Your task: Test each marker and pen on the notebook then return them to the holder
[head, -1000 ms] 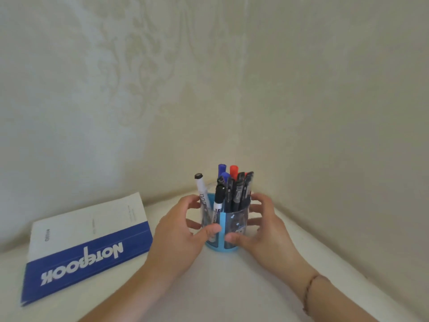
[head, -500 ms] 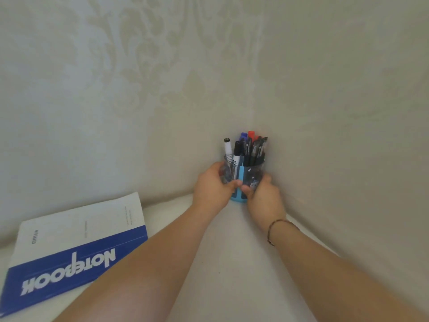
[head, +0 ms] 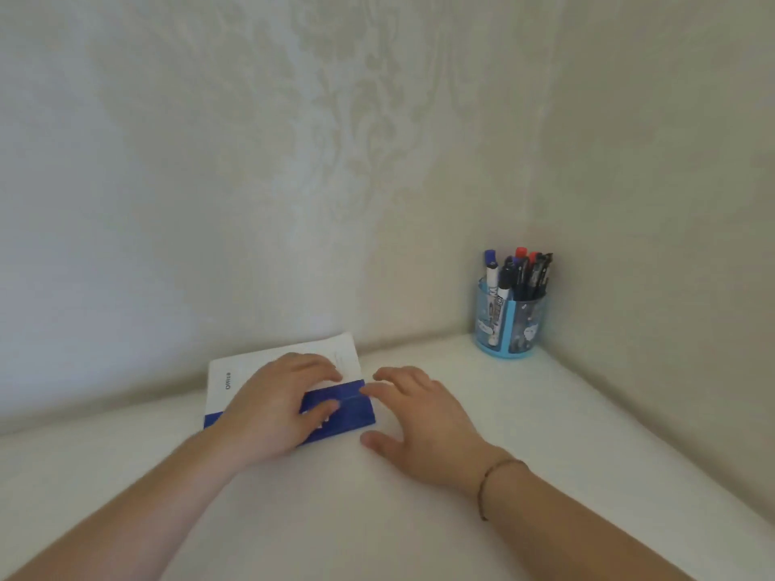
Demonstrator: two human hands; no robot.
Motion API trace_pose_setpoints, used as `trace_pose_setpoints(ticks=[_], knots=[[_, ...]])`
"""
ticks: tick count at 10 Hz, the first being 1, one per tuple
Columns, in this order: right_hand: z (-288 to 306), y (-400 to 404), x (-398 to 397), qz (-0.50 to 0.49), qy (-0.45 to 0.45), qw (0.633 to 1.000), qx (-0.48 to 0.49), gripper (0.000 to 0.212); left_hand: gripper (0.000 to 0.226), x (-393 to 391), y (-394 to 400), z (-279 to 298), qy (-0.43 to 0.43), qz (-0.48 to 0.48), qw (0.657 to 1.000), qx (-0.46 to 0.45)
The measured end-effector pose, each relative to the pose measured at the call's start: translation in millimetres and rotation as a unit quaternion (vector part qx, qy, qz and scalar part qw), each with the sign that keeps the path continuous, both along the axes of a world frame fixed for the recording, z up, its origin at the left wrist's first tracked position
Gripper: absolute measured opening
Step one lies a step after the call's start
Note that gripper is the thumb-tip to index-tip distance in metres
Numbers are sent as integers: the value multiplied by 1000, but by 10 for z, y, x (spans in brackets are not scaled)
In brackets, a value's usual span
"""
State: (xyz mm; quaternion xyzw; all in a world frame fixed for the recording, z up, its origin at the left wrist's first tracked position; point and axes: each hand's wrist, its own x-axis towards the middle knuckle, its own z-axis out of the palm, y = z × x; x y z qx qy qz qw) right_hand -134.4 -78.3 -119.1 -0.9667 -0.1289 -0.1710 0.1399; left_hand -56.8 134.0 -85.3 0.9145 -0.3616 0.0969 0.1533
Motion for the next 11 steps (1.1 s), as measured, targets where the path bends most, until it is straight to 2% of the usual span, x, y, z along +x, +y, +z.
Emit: trace_pose_setpoints(ticks=[1, 2, 3, 4, 5, 6, 8, 9, 10, 11], knots=[[-21, 368, 116, 26, 96, 995, 7, 65, 48, -48, 575, -90, 4, 78, 997, 23], [-99, 471, 155, 8, 122, 993, -6, 60, 60, -101, 883, -220, 44, 105, 993, 18], [-90, 310, 21, -6, 74, 996, -48, 66, 46, -172, 856, -287, 46, 68, 996, 17], [-12, -95, -202, -14, 33, 994, -107, 60, 47, -313, 497, -266, 44, 11, 999, 28], [30, -579, -362, -71, 54, 988, -128, 43, 53, -358, -11, -307, 29, -35, 998, 36], [29, -875, -355, -121, 66, 984, -108, 29, 50, -285, -487, -353, 11, -45, 998, 45], [-13, -994, -18, -223, 79, 972, -3, 21, 45, -106, -963, -389, -3, 39, 999, 34], [-92, -982, 85, -243, 98, 965, 28, 20, 42, -146, -1062, -433, 15, 70, 997, 5], [-111, -967, -11, -223, 73, 971, 51, 26, 45, -237, -1068, -491, 37, 90, 994, -54], [-116, -980, -306, -217, 59, 974, 21, 38, 54, -448, -949, -513, 64, 95, 988, -101]])
